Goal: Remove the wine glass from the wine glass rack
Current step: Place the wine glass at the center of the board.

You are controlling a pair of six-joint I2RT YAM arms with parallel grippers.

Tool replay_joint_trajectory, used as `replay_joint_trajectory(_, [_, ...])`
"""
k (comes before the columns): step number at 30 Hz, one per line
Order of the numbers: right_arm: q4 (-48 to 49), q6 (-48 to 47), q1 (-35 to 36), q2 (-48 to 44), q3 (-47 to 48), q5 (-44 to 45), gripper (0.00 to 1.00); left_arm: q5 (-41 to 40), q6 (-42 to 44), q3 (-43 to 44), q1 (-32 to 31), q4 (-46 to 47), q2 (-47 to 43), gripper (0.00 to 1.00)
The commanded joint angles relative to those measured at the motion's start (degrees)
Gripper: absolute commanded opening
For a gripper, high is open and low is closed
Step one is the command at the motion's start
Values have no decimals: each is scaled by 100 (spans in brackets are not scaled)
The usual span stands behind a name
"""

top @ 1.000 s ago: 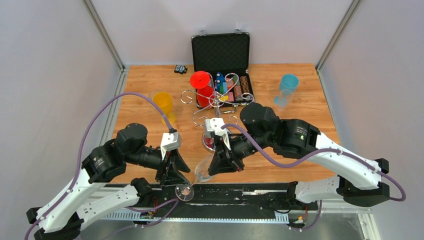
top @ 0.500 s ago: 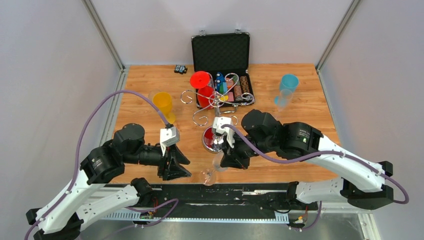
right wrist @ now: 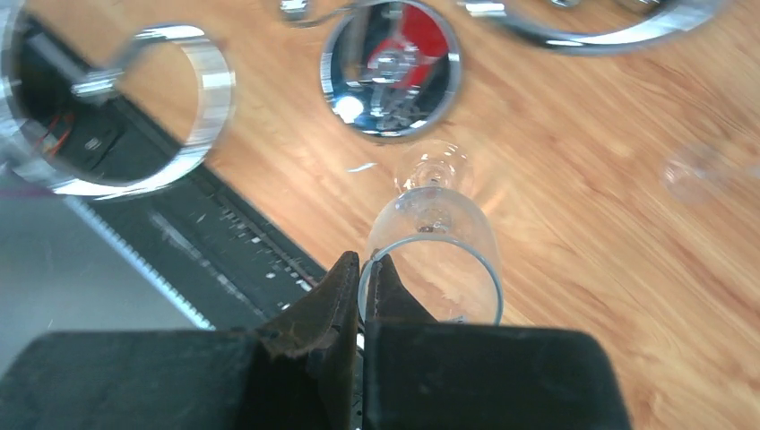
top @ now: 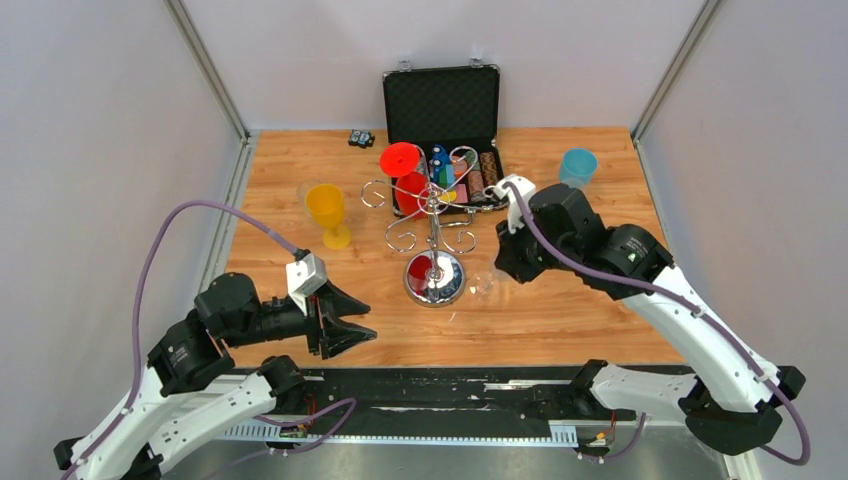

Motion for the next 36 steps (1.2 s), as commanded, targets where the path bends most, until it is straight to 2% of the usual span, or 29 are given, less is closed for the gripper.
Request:
replay_joint_trajectory(1, [219,-79,-954,-105,-59,271,0,-401,-72,-156,6,469,-298,61])
replay_joint_trajectory(9, [516,-212,-2073,30,-139,597,0,-634,-79,-415,7,401,-316,63])
replay_joint_trajectory(16, [674,-182,-2890,424,-149,328,0,-684,-94,-420,5,275,-370,63])
replay_joint_trajectory(26, [761,-255,-3454,792,-251,393,0,-900,-124,-478,7,161,-650,63])
replay_joint_trajectory(36, [787,-266,-3945,1107,-176,9,0,-984,-124,-462,6,92,-758,63])
